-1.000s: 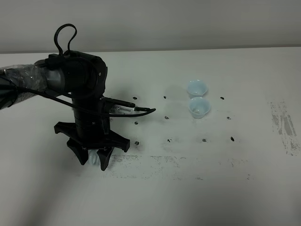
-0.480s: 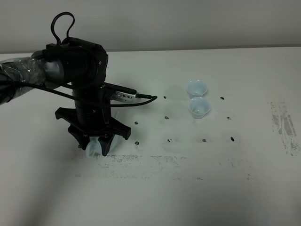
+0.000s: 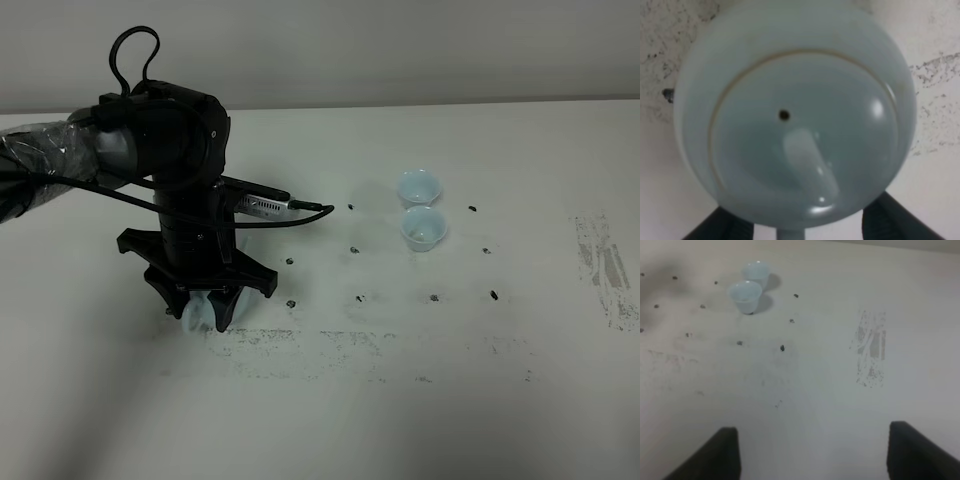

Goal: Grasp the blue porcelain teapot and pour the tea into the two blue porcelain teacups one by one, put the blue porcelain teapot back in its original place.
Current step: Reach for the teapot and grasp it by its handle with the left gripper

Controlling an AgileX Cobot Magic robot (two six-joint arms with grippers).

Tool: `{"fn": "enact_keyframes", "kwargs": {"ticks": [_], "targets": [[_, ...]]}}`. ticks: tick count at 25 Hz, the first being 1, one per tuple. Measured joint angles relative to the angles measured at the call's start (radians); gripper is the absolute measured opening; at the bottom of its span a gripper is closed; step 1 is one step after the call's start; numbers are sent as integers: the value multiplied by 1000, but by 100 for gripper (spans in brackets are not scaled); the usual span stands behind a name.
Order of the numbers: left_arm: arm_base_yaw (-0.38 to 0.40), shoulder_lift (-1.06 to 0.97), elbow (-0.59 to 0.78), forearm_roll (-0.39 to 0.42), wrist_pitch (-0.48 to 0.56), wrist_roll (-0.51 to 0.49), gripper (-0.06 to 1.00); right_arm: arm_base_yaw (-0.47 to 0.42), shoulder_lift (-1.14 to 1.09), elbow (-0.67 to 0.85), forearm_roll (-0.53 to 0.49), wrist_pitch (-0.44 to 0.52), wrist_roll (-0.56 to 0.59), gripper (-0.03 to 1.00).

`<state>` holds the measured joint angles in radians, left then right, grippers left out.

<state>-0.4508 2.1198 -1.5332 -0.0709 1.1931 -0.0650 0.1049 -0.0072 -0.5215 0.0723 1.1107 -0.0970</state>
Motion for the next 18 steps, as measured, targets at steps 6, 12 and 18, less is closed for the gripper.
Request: {"fn": "enact_keyframes", "kwargs": {"ticks": [6, 12, 18], "targets": [[0, 0, 2, 0, 0, 0, 47, 0, 0, 0, 0, 0, 0, 59], [0, 0, 42, 0, 0, 0, 47, 0, 0, 0, 0, 0, 0, 59], [0, 1, 48, 0, 0, 0, 47, 0, 0, 0, 0, 0, 0, 59]]}}
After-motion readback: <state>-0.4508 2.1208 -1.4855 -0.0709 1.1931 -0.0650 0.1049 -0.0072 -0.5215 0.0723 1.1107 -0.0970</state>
